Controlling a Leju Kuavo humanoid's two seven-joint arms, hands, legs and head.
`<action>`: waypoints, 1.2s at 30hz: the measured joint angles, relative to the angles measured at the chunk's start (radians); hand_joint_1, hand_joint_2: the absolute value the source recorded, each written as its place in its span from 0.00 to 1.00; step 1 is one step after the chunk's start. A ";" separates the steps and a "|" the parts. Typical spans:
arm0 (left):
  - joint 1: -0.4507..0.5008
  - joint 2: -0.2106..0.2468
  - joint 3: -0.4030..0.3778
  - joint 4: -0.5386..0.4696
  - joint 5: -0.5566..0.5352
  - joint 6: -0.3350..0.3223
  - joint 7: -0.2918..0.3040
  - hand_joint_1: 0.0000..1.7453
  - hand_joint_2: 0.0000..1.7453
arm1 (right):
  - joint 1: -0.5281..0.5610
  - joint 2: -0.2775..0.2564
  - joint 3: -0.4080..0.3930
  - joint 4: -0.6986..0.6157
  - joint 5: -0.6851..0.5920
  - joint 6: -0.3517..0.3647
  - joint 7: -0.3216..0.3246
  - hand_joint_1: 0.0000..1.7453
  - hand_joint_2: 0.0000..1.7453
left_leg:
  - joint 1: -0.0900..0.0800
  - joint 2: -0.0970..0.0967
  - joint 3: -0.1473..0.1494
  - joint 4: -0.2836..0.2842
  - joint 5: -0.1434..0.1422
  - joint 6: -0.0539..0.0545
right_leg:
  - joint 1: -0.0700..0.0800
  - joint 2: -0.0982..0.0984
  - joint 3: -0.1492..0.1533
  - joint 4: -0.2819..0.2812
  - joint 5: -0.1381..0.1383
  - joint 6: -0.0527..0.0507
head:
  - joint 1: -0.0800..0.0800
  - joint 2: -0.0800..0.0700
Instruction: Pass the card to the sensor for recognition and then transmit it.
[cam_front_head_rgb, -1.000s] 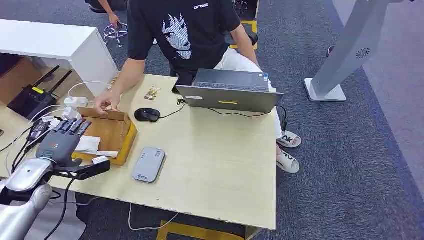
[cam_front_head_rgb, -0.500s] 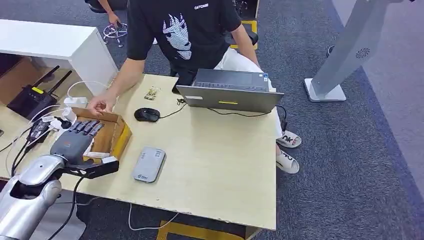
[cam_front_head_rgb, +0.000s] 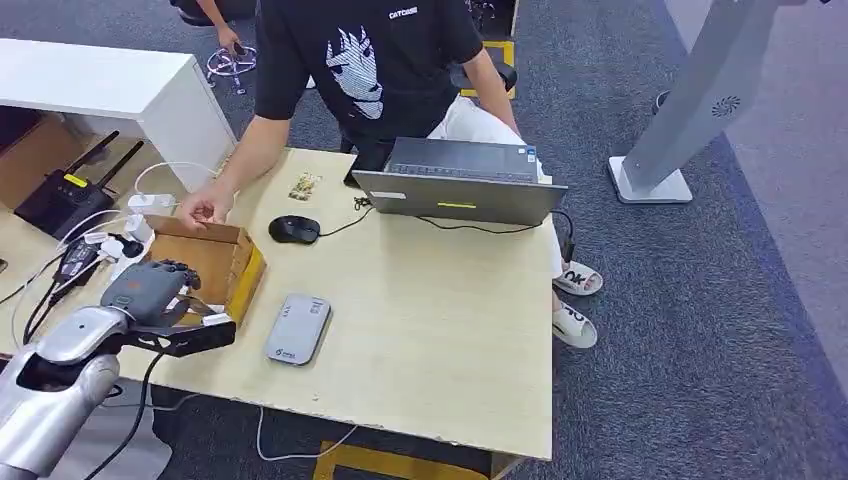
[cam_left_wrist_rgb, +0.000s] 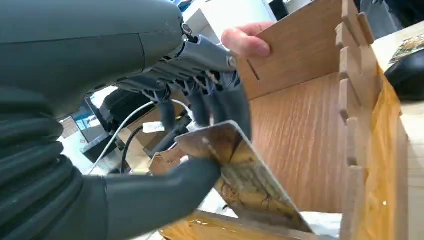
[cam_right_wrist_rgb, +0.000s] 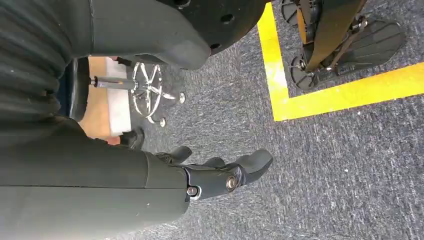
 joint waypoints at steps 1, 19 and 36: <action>0.000 0.003 -0.002 0.000 0.001 0.000 0.000 1.00 1.00 | 0.000 0.000 0.000 0.000 0.000 0.000 0.000 0.00 1.00 | 0.000 0.000 0.000 0.000 0.000 0.000 | 0.000 0.000 0.000 0.000 0.000 0.000 | 0.001 0.000; -0.006 0.022 -0.016 0.001 0.006 -0.010 0.000 1.00 1.00 | 0.000 0.000 0.008 0.000 -0.002 0.002 -0.001 0.00 1.00 | 0.000 0.000 0.000 0.000 0.000 0.000 | 0.000 0.000 0.000 0.000 0.000 0.000 | 0.000 0.000; -0.007 0.027 -0.019 0.001 0.013 -0.013 0.000 1.00 1.00 | 0.000 0.000 0.008 0.000 -0.005 0.002 -0.002 0.00 1.00 | 0.000 0.000 0.000 0.000 0.000 0.000 | 0.000 0.000 0.000 0.000 0.000 0.000 | 0.001 0.000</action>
